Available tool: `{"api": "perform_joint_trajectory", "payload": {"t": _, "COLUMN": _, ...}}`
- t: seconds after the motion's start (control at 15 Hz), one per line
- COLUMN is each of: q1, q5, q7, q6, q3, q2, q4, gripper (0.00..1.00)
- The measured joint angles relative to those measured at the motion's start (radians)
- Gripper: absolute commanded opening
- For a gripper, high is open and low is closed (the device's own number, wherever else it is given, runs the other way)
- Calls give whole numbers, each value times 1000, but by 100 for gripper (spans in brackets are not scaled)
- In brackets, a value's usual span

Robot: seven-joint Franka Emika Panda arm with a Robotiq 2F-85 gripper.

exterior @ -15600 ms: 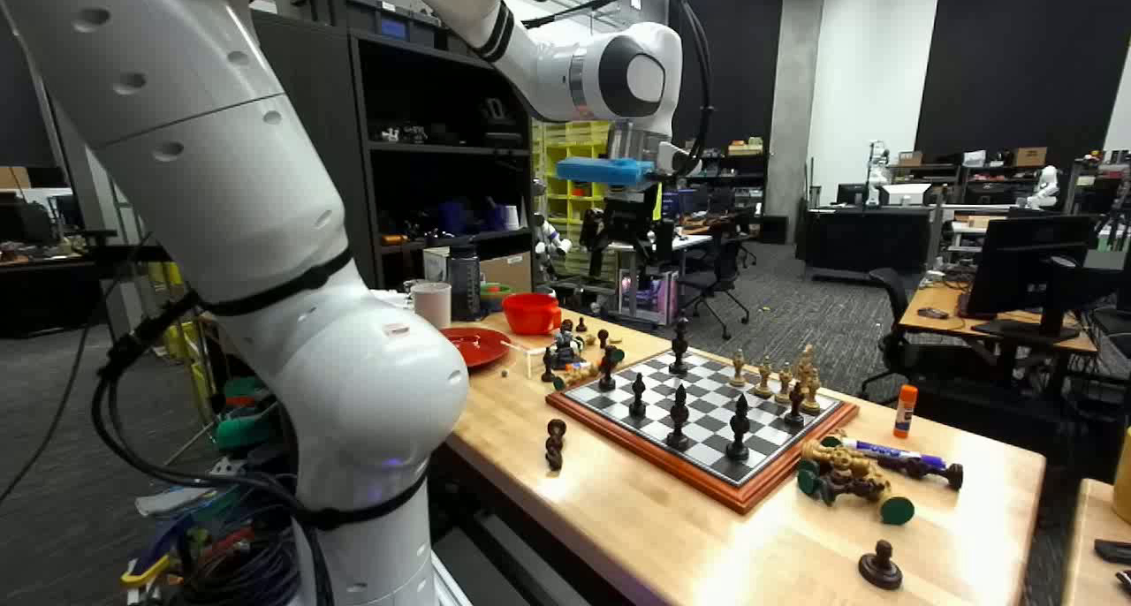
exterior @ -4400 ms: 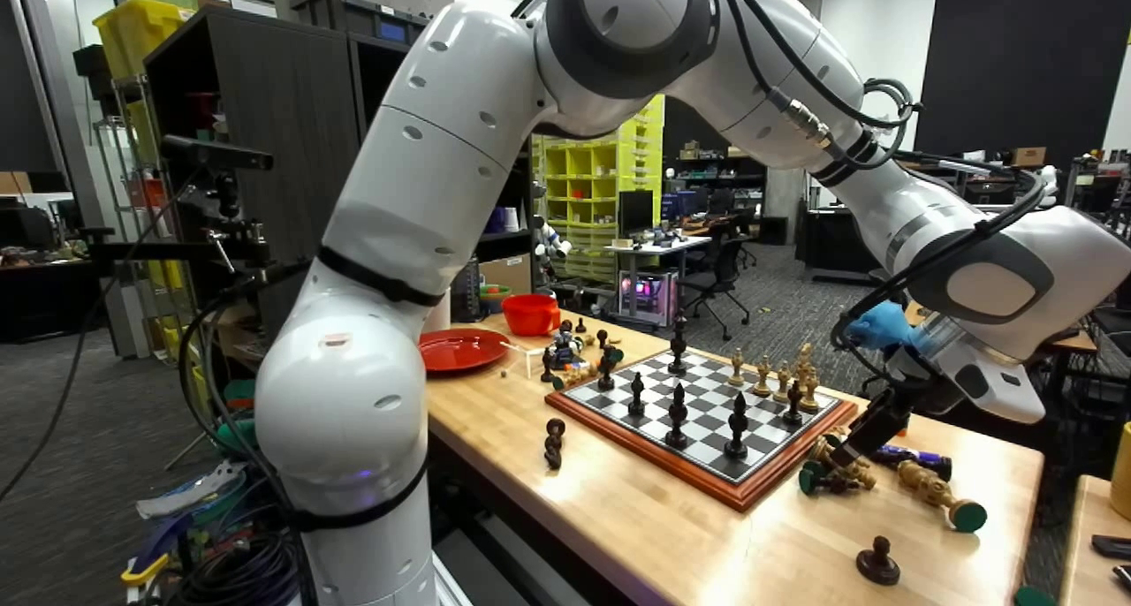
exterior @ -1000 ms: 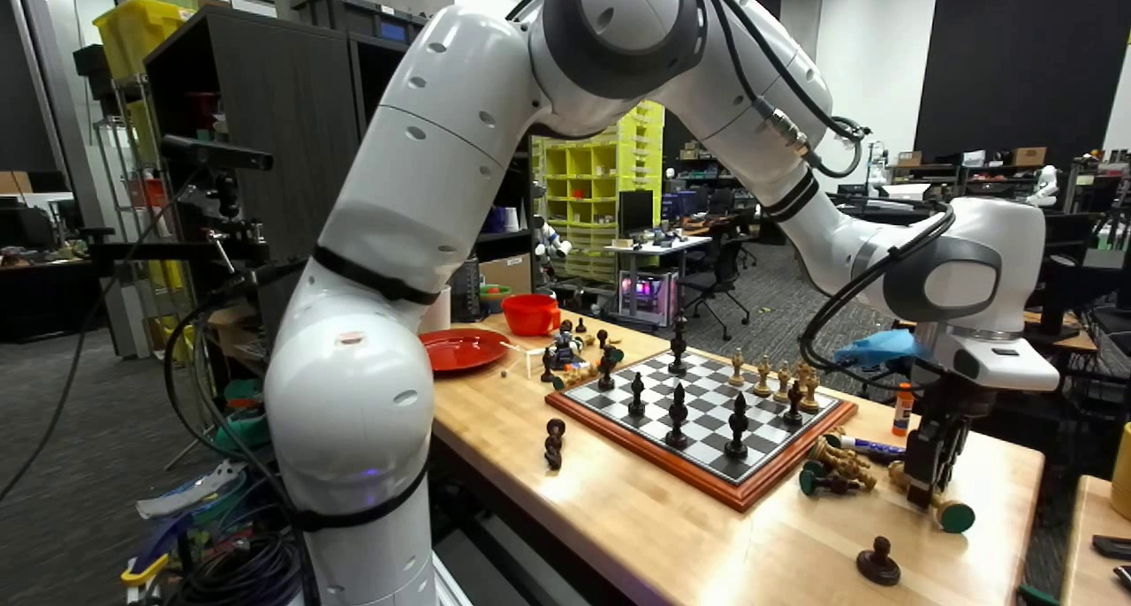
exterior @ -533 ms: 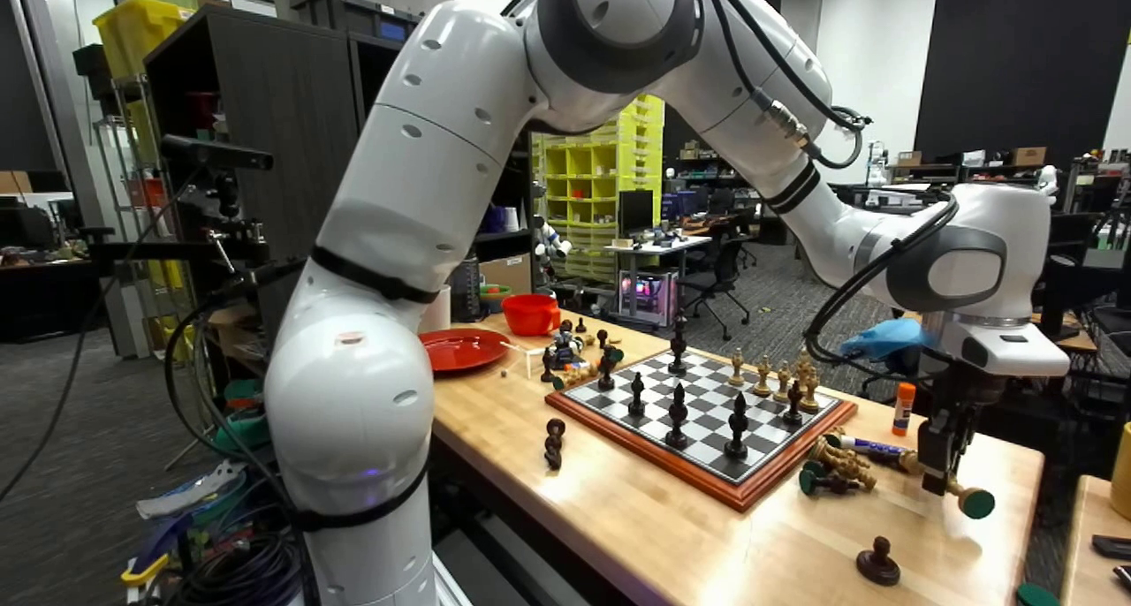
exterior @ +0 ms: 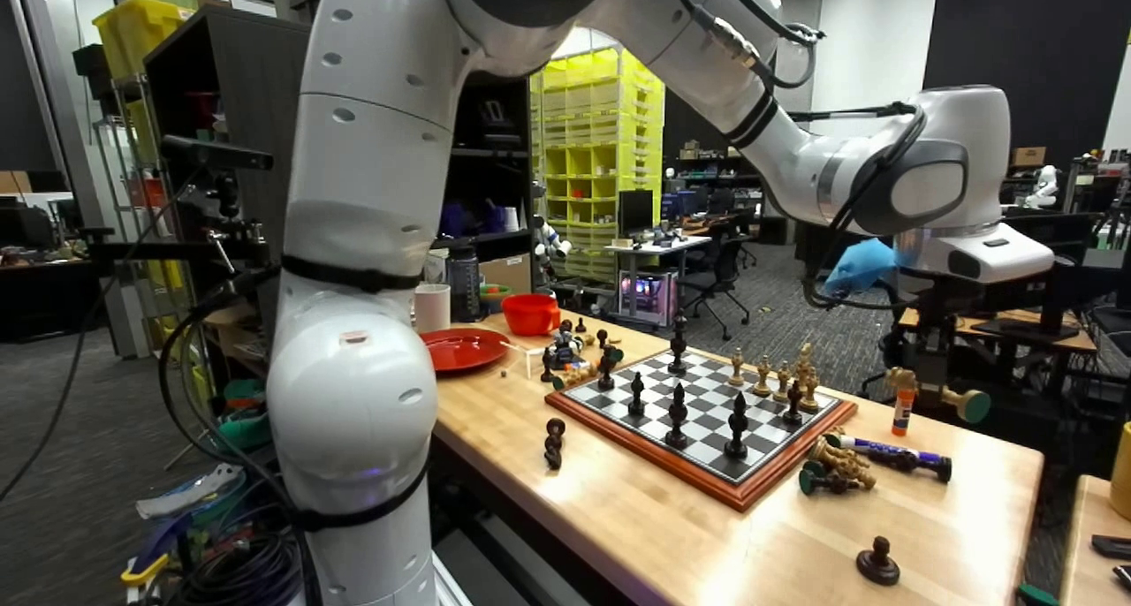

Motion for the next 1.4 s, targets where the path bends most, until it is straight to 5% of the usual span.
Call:
{"api": "perform_joint_trajectory", "payload": {"t": 0.6, "q1": 74, "q5": 3, "q7": -299, "q6": -114, "q3": 136, "q2": -339, "q4": -330, "gripper": 11}}
{"api": "perform_joint_trajectory", "payload": {"t": 1.4, "q1": 119, "q5": 3, "q7": -467, "q6": -165, "q3": 224, "q2": -362, "q4": -429, "gripper": 11}}
